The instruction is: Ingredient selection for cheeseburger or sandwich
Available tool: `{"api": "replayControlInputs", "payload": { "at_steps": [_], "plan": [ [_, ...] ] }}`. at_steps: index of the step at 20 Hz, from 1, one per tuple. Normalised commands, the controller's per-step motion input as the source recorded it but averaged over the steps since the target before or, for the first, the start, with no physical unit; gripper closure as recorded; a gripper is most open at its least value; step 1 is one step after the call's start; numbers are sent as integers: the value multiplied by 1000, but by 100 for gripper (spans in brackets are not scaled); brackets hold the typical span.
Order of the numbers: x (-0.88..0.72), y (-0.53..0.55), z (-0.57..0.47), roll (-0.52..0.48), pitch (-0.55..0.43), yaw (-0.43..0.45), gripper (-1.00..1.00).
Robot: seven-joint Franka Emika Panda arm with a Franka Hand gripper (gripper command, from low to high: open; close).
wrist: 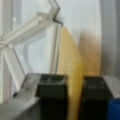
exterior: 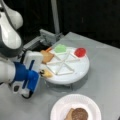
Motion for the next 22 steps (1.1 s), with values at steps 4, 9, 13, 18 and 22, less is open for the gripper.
{"api": "replayControlInputs", "payload": {
  "at_steps": [4,9,13,18,22],
  "plan": [
    [204,-482,156,167,173,145,100],
    [221,-375,28,133,163,146,100],
    [279,-304,-12,119,118,180,100],
    [499,-234,39,92,93,318,100],
    [761,-217,21,39,80,327,100]
  ]
}}
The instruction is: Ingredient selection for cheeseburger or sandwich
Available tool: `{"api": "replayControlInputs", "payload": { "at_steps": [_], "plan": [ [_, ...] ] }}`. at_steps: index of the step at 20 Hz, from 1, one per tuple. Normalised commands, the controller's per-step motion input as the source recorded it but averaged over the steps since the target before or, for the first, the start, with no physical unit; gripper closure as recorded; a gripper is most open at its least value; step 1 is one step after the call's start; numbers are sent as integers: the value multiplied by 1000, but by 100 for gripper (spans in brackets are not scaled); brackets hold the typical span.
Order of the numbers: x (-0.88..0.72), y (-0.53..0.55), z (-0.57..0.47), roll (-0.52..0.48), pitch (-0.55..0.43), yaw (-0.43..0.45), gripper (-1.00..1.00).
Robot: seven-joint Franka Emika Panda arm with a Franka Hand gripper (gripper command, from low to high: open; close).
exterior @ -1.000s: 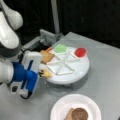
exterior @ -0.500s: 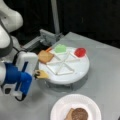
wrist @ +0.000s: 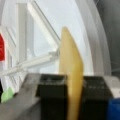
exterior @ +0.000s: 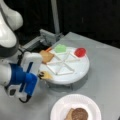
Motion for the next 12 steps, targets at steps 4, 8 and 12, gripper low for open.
{"api": "replayControlInputs", "payload": {
  "at_steps": [4,8,12],
  "plan": [
    [857,-278,-52,53,81,272,100],
    [848,-385,-165,38,89,221,100],
    [706,-388,-222,68,81,174,100]
  ]
}}
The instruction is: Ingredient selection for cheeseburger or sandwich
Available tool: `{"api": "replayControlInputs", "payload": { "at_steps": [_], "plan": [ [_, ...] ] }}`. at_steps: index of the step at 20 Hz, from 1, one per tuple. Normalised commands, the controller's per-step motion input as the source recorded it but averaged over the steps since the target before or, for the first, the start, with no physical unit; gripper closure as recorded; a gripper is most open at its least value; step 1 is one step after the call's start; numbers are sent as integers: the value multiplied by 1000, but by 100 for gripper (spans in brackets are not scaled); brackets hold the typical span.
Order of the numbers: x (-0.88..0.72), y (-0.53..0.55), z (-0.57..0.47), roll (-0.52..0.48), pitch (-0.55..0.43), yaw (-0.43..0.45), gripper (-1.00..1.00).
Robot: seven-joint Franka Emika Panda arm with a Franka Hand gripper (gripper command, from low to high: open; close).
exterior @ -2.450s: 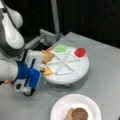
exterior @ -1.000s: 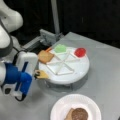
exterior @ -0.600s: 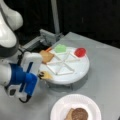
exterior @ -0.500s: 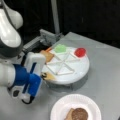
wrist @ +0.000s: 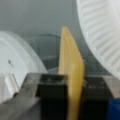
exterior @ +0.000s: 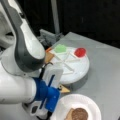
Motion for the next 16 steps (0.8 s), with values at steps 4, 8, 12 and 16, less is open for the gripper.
{"api": "replayControlInputs", "payload": {
  "at_steps": [4,8,12,16],
  "plan": [
    [595,-264,-167,149,29,159,100],
    [545,-194,-43,150,-2,184,100],
    [478,-147,13,16,16,211,100],
    [393,-136,32,-64,28,380,100]
  ]
}}
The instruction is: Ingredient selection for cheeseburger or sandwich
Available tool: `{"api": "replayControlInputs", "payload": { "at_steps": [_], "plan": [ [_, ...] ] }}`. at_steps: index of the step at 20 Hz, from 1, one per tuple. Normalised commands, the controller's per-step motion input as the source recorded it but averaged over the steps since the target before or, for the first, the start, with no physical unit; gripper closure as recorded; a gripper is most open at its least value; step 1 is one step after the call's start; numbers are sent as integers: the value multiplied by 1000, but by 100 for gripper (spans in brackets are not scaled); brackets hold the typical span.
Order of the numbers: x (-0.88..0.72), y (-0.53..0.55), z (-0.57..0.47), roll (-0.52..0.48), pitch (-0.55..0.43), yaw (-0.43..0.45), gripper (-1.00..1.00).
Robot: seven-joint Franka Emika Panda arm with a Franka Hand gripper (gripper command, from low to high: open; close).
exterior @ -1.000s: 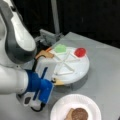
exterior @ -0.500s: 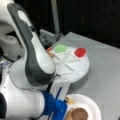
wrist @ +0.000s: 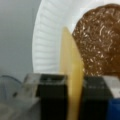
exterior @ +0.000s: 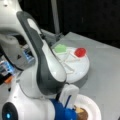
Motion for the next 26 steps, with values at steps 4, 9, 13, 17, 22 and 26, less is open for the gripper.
{"api": "replayControlInputs", "payload": {
  "at_steps": [4,9,13,17,22,26],
  "plan": [
    [324,-146,44,-58,65,385,100],
    [274,-170,-52,-62,124,522,100],
    [310,-248,-85,-24,209,542,100],
    [390,-350,-70,58,208,508,100],
    [386,-351,-13,106,167,416,100],
    [371,-319,64,116,182,395,100]
  ]
}}
